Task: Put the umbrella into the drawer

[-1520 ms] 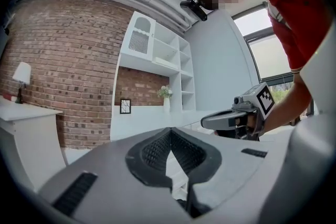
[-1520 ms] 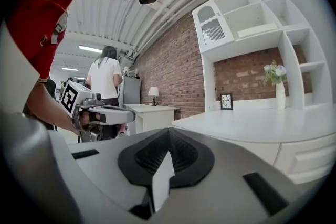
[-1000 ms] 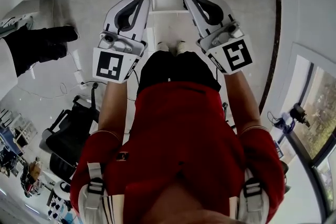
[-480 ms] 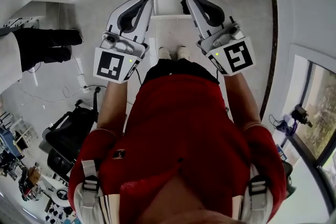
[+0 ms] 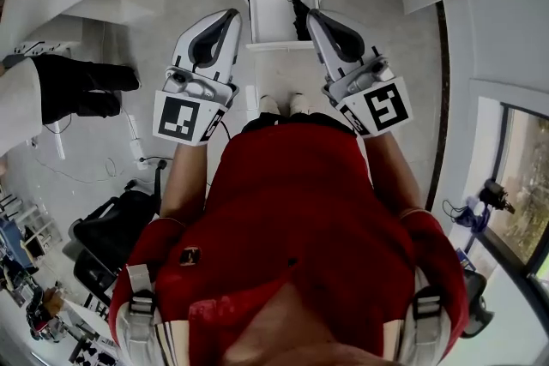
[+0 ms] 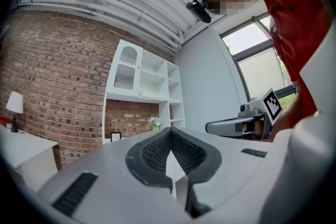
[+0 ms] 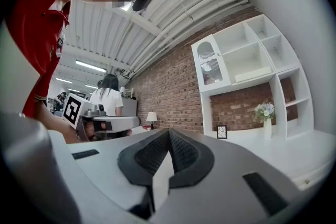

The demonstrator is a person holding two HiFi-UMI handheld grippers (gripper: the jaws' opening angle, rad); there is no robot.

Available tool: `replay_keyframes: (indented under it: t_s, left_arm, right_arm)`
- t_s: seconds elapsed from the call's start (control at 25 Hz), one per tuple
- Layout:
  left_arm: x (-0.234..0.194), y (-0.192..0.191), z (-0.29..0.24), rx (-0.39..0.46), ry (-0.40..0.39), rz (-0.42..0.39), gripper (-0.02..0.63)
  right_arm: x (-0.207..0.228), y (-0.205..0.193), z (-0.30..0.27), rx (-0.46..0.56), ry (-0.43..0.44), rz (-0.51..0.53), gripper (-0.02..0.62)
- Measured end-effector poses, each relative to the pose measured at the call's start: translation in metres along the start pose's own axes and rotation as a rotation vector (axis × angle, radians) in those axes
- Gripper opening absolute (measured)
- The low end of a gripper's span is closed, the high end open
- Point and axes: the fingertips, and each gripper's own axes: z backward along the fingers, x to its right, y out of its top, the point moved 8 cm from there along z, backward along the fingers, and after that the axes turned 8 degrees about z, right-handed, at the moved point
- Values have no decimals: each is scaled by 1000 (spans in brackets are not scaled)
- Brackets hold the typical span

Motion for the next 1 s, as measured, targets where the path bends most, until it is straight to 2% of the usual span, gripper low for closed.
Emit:
replay_keyframes:
  t_s: [1.0]
  left_arm:
    - [14, 1, 0, -4, 16, -9, 6]
  right_arm:
    - [13, -10, 29, -31, -35, -15, -3]
